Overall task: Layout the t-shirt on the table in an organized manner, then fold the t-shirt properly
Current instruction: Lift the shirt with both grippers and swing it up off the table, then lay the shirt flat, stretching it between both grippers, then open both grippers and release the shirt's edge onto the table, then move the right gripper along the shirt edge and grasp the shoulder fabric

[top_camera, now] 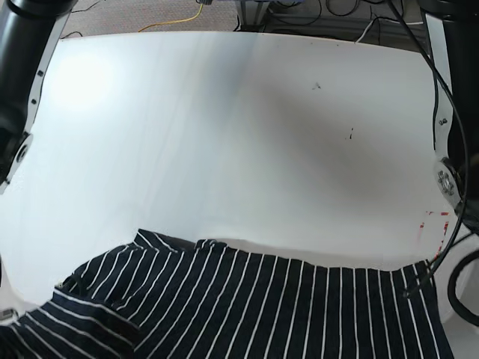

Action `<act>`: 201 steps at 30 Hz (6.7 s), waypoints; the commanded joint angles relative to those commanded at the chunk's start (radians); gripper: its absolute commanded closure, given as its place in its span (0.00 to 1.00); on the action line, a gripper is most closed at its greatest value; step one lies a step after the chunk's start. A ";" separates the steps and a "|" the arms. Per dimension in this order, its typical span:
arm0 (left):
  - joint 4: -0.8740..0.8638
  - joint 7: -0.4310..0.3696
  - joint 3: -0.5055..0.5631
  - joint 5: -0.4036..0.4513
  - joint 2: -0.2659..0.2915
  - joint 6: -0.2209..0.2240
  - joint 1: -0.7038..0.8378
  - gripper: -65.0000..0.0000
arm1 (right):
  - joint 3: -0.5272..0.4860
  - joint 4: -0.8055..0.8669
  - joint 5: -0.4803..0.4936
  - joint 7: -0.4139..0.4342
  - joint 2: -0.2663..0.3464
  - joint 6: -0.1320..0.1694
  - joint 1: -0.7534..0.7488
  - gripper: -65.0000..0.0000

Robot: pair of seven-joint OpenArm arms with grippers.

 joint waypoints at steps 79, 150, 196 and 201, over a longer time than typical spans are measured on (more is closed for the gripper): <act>0.279 0.137 -0.491 -0.310 0.000 0.000 1.517 1.00 | 0.519 0.442 0.399 0.000 -0.313 0.000 -1.544 0.98; -0.196 0.091 -0.173 -0.081 -0.002 0.005 0.979 0.41 | 0.364 -0.052 0.170 0.047 -0.259 0.000 -0.987 0.00; 0.221 0.058 -0.358 0.000 -0.023 0.002 1.165 0.10 | 0.503 0.166 0.272 0.077 -0.497 0.000 -1.310 0.00; 0.221 0.058 -0.356 0.000 -0.021 0.002 1.166 0.10 | 0.500 0.118 0.270 0.110 -0.496 0.000 -1.310 0.00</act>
